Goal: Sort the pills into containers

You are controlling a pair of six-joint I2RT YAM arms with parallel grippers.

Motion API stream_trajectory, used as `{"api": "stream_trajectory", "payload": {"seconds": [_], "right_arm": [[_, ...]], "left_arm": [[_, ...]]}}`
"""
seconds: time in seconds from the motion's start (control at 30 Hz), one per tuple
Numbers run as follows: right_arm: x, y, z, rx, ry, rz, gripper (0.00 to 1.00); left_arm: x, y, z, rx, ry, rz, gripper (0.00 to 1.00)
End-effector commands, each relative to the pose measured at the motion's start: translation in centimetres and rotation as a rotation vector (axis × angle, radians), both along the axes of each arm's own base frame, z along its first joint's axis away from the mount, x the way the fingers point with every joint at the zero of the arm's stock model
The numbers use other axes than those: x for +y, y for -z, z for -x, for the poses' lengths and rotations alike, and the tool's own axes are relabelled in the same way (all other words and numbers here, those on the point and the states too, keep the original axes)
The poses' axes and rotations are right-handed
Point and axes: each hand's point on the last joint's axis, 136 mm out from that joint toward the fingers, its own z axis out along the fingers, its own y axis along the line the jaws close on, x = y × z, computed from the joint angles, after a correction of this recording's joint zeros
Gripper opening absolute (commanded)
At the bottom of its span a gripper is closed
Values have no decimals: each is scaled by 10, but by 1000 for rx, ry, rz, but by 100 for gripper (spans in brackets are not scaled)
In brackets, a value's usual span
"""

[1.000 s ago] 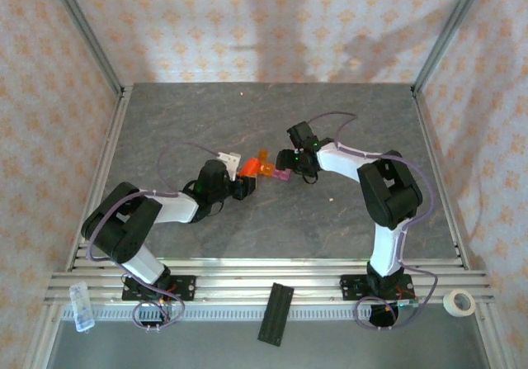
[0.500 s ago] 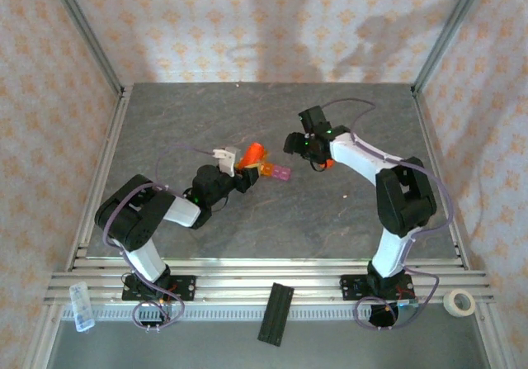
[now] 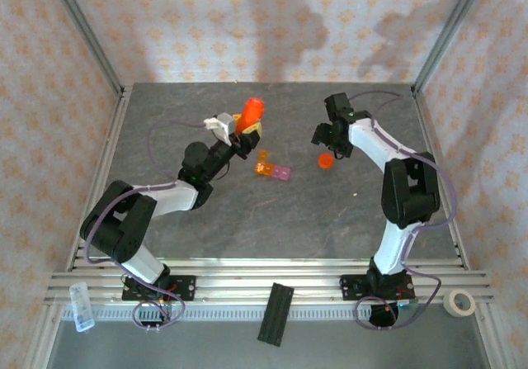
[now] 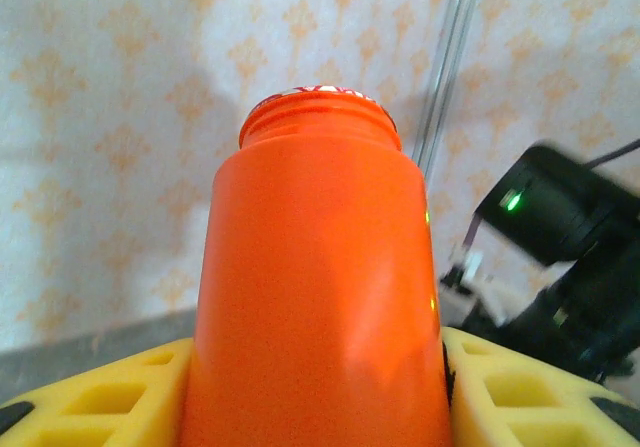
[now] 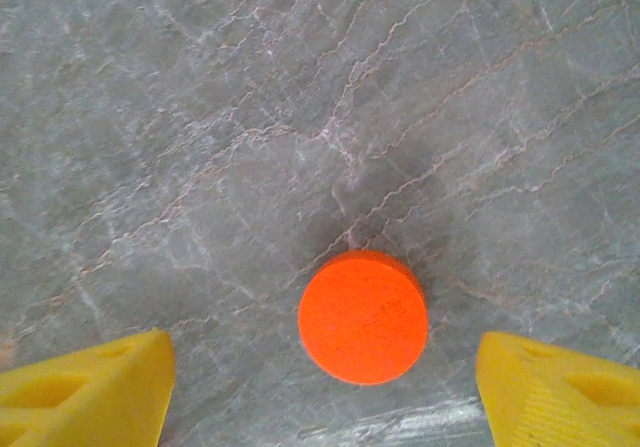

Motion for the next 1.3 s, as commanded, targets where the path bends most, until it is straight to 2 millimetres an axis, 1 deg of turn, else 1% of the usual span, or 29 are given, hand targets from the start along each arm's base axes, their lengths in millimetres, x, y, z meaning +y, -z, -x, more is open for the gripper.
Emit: {"api": "stream_trajectory", "payload": {"seconds": [0.0, 0.2, 0.27, 0.33, 0.5, 0.6, 0.8, 0.93, 1.03, 1.1, 1.13, 1.2, 1.27], "right_arm": [[-13, 26, 12, 117, -33, 115, 79], [-14, 53, 10, 193, -66, 151, 78], [-13, 57, 8, 201, -71, 152, 78], [-11, 58, 7, 203, -75, 143, 77], [-8, 60, 7, 207, -79, 135, 74], [-7, 63, 10, 216, -86, 129, 71], [-5, 68, 18, 228, -92, 121, 69], [-3, 71, 22, 234, -98, 116, 62], [-3, 72, 23, 235, -100, 114, 51], [-3, 70, 22, 231, -103, 115, 42], [-2, 66, 21, 225, -105, 113, 40], [-2, 56, 18, 206, -105, 110, 37], [1, 41, 13, 178, -109, 97, 36]], "left_arm": [[-3, -52, 4, -152, 20, 53, 0], [-11, -81, 0, -226, 44, 74, 0], [-13, -87, -1, -236, 56, 80, 0], [-14, -88, -1, -239, 61, 79, 0], [-14, -82, -1, -230, 58, 73, 0], [-14, -77, -2, -217, 58, 68, 0], [-13, -70, -4, -203, 51, 62, 0], [-13, -68, -5, -196, 53, 62, 0], [-14, -66, -5, -193, 53, 61, 0], [-14, -64, -7, -188, 54, 59, 0], [-15, -63, -7, -187, 54, 58, 0], [-17, -59, -8, -181, 58, 50, 0], [-19, -54, -10, -175, 66, 41, 0]]}}
